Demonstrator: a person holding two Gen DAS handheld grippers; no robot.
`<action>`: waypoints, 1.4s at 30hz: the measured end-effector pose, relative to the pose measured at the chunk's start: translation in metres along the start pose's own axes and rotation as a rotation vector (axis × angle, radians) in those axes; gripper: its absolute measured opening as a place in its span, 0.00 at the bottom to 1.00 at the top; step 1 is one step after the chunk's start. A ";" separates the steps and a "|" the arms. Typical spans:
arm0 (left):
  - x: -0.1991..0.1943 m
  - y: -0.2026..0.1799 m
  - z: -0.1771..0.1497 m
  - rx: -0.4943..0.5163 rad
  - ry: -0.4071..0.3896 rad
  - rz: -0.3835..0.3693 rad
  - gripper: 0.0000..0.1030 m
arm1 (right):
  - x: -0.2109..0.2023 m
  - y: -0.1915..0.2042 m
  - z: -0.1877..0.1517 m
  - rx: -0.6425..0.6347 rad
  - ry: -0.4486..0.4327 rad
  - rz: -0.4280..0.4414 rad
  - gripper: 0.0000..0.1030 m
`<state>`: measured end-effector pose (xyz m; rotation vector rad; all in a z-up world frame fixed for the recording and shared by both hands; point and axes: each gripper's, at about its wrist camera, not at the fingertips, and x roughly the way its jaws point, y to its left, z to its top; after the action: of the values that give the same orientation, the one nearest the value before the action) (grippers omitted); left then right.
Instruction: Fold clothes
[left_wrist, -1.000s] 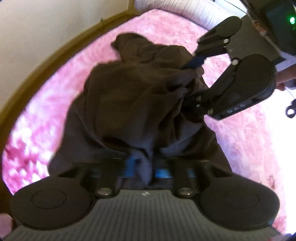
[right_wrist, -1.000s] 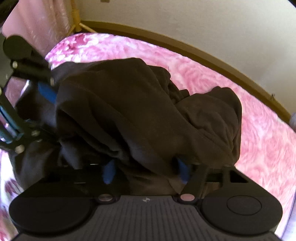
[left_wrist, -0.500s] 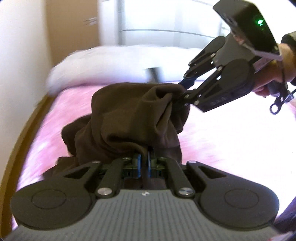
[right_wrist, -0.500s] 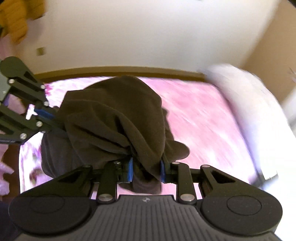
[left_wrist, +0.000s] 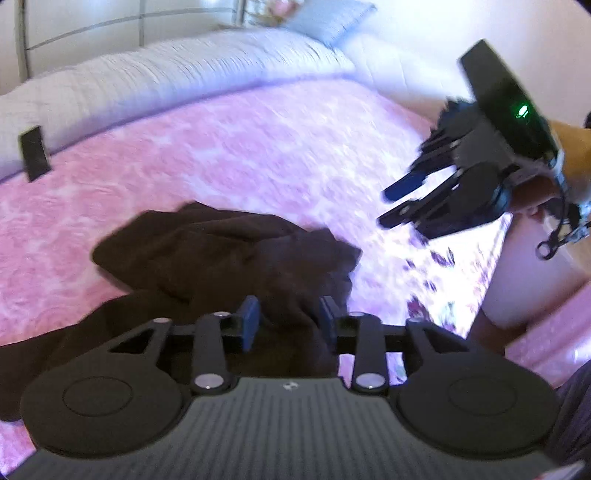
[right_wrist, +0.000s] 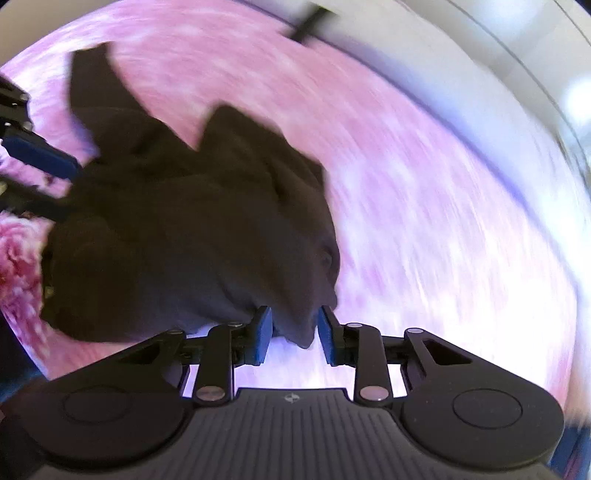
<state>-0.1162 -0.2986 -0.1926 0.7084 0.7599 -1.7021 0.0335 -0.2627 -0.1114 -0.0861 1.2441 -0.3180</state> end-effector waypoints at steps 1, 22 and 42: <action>0.005 -0.002 -0.002 0.008 0.027 0.009 0.41 | -0.002 -0.009 -0.011 0.049 0.008 0.003 0.41; 0.049 0.081 -0.068 -0.163 0.245 0.157 0.63 | 0.107 0.034 0.027 0.090 -0.007 0.225 0.15; 0.134 -0.023 -0.031 0.228 0.186 -0.153 0.64 | -0.008 -0.050 -0.200 1.169 0.059 0.121 0.73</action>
<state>-0.1670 -0.3481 -0.3123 0.9986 0.7715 -1.9004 -0.1659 -0.2869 -0.1571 0.9985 0.9548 -0.8945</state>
